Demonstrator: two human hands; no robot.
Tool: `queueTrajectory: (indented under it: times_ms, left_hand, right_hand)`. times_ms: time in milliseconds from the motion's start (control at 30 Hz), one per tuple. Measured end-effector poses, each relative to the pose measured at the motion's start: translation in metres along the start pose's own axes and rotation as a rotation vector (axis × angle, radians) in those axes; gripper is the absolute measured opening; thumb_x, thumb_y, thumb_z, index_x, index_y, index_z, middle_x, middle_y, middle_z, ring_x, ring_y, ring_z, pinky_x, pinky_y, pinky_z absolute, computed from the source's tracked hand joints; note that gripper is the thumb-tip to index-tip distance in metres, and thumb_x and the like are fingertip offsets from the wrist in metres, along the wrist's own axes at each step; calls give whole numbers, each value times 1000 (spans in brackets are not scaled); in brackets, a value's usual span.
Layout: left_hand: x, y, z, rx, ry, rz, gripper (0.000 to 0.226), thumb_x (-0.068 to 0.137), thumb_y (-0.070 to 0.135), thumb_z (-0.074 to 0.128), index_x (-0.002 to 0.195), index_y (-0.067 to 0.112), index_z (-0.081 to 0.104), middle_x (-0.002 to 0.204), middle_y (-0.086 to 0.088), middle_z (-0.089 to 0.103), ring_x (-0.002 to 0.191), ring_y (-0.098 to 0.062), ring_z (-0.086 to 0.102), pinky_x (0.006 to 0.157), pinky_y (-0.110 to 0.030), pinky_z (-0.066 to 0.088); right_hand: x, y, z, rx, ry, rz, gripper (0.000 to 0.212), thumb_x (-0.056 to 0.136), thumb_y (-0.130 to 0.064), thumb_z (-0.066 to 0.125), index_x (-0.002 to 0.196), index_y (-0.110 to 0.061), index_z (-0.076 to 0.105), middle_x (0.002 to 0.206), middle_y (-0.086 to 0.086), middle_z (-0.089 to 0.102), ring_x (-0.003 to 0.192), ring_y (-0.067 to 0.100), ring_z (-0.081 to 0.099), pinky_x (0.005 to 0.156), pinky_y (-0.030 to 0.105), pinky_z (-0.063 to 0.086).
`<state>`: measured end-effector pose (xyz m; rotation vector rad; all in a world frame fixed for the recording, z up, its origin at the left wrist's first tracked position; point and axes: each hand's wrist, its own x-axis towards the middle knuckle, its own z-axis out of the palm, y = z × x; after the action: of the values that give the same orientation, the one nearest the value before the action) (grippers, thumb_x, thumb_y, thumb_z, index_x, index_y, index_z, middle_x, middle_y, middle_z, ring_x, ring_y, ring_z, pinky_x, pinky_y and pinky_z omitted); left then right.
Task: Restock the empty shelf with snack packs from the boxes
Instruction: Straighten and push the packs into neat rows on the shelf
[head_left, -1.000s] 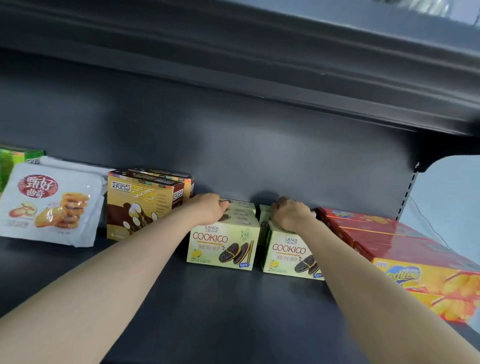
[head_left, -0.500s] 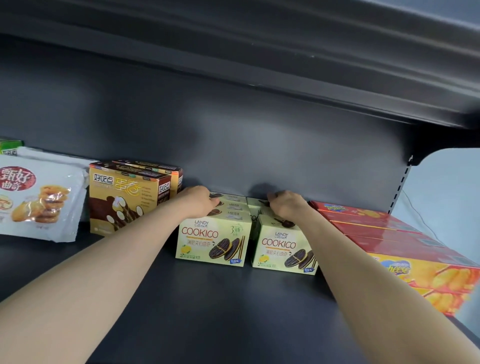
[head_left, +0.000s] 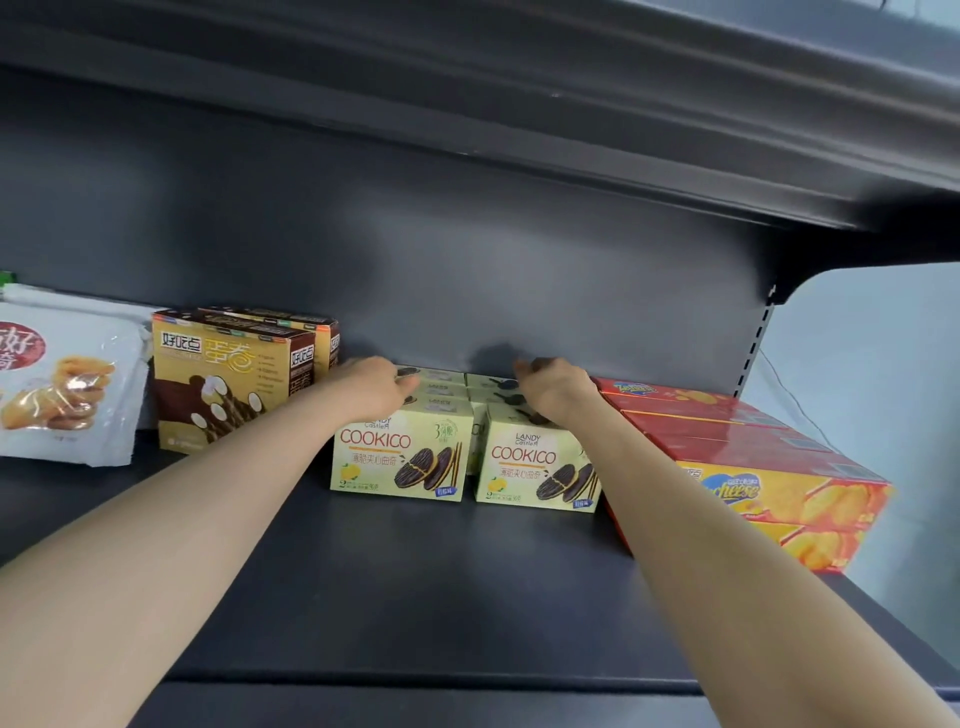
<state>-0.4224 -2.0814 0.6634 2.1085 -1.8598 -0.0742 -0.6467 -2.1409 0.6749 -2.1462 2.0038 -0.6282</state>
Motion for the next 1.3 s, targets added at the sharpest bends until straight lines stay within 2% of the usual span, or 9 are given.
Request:
queueTrajectory:
  times_ms: [233, 500, 567, 633, 733, 833, 1000, 1167, 1300]
  left_hand:
    - [-16, -1, -1, -14, 63, -7, 61, 103, 55, 28, 139, 12, 51, 128, -8, 60, 119, -27, 54, 93, -37, 44]
    - [-24, 1, 11, -36, 124, 28, 67, 101, 58, 22, 99, 10, 68, 72, -4, 59, 72, -21, 60, 66, -32, 43]
    - [-30, 0, 13, -24, 154, 51, 75, 98, 64, 14, 110, 12, 68, 88, -6, 67, 84, -23, 62, 76, -34, 48]
    - [-39, -1, 15, 122, 242, 158, 89, 88, 75, 7, 133, 19, 59, 128, -10, 61, 120, -30, 54, 102, -43, 43]
    - [-53, -1, 24, 374, 264, 430, 96, 81, 82, 36, 156, 24, 22, 163, -1, 20, 151, -26, 13, 122, -44, 9]
    - [-56, 0, 35, 480, 252, 478, 125, 65, 70, 74, 157, 26, 3, 164, 1, 14, 151, -25, 14, 122, -46, 13]
    - [-44, 4, 45, 515, 365, 462, 121, 56, 59, 86, 150, 31, 15, 153, 3, 35, 135, -24, 42, 111, -43, 35]
    - [-49, 7, 46, 508, 355, 451, 117, 58, 58, 86, 149, 30, 18, 152, 3, 35, 135, -24, 42, 112, -42, 34]
    - [-58, 11, 41, 504, 334, 438, 113, 62, 56, 85, 151, 30, 19, 154, 2, 34, 140, -25, 36, 117, -43, 27]
  right_hand:
    - [-31, 18, 8, -100, 84, 52, 64, 97, -61, 22, 127, -17, 59, 130, 15, 57, 124, 41, 48, 106, 52, 37]
    - [-45, 6, 14, 11, 184, -14, 57, 101, -52, 23, 131, -15, 53, 133, 17, 50, 127, 41, 41, 103, 54, 36]
    - [-47, 13, 21, -32, 253, -94, 57, 100, -51, 24, 127, -15, 58, 132, 18, 55, 129, 40, 42, 107, 53, 34]
    - [-63, 21, 28, -55, 316, -246, 64, 96, -60, 23, 131, -20, 58, 137, 14, 55, 136, 37, 37, 110, 53, 31]
    - [-87, 36, 34, -221, 356, -628, 75, 84, -76, 33, 141, -30, 47, 143, 2, 50, 138, 29, 39, 110, 53, 32]
    - [-87, 47, 34, -468, 309, -698, 98, 73, -71, 66, 153, -31, 25, 146, -1, 44, 139, 27, 37, 113, 54, 27]
    - [-72, 45, 47, -538, 378, -668, 110, 68, -69, 73, 153, -25, 18, 140, 4, 47, 128, 30, 47, 103, 53, 36]
    - [-68, 47, 55, -524, 457, -689, 105, 65, -67, 76, 150, -23, 32, 134, 5, 54, 120, 30, 53, 98, 51, 39]
    - [-76, 42, 45, -501, 363, -688, 99, 75, -64, 70, 153, -25, 24, 144, 1, 45, 130, 28, 45, 105, 48, 31]
